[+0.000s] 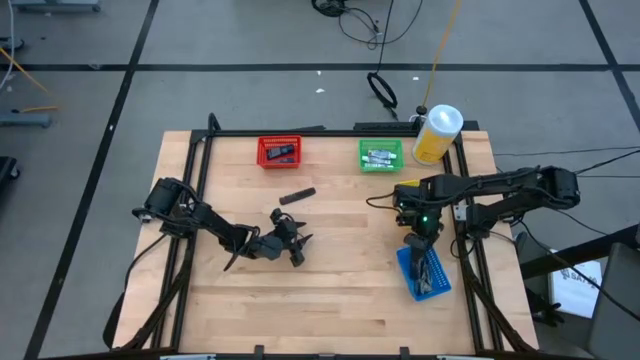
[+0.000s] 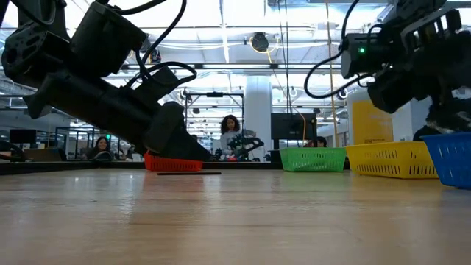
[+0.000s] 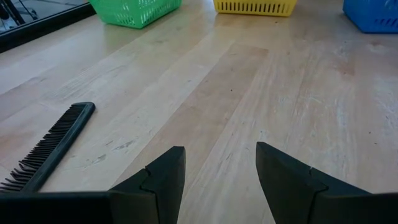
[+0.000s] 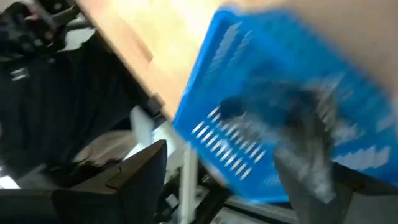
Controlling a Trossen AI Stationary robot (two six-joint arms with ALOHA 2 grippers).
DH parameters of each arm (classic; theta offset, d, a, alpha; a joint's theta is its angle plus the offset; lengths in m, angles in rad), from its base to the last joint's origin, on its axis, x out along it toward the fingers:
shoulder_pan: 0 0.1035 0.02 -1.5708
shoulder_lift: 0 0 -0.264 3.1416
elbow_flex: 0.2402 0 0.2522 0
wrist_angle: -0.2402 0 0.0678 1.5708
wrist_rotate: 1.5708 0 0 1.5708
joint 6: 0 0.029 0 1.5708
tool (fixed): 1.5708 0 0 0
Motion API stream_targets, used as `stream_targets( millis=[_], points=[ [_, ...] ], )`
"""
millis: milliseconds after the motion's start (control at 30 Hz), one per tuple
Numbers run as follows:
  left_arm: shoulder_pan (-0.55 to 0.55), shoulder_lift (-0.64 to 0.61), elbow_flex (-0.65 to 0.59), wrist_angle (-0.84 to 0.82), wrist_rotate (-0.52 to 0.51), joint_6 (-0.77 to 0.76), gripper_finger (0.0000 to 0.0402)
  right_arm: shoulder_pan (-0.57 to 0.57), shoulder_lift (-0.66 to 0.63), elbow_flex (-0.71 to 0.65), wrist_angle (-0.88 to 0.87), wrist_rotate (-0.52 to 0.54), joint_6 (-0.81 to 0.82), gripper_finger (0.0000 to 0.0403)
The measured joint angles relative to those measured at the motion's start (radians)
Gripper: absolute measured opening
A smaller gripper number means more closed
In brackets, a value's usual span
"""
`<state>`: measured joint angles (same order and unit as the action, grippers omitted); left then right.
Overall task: Pick & Place Travel size toiletries
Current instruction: Put the black comb into the blue bin
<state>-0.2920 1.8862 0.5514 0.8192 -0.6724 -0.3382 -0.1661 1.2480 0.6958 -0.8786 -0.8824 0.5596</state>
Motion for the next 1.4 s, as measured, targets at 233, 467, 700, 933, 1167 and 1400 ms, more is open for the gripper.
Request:
stream_targets(
  millis=[233, 467, 700, 933, 1167, 1400],
  points=[
    [0.000, 0.000, 0.000, 0.000, 0.001, 0.000, 0.0196, 0.002, -0.018, -0.001, -0.089, -0.245, 0.150, 0.0324],
    [0.000, 0.000, 0.000, -0.003, 0.001, -0.005, 0.0196, 0.006, -0.117, 0.005, -0.009, -0.189, 0.123, 0.0299],
    [0.003, 0.000, 0.000, -0.003, 0.001, -0.008, 0.0196, 0.008, -0.269, 0.082, 0.253, 0.169, 0.050, 0.0223],
    [0.003, 0.000, 0.000, -0.005, 0.001, -0.008, 0.0196, 0.036, -0.279, 0.080, 0.038, 0.532, -0.010, 0.0094],
    [0.003, 0.000, 0.000, -0.005, 0.000, -0.009, 0.0195, 0.105, -0.178, 0.051, 0.041, 0.491, -0.053, 0.0006],
    [0.003, 0.000, 0.000, -0.005, 0.000, -0.010, 0.0195, 0.140, -0.112, 0.050, -0.040, 0.482, -0.049, 0.0003]
  ],
)
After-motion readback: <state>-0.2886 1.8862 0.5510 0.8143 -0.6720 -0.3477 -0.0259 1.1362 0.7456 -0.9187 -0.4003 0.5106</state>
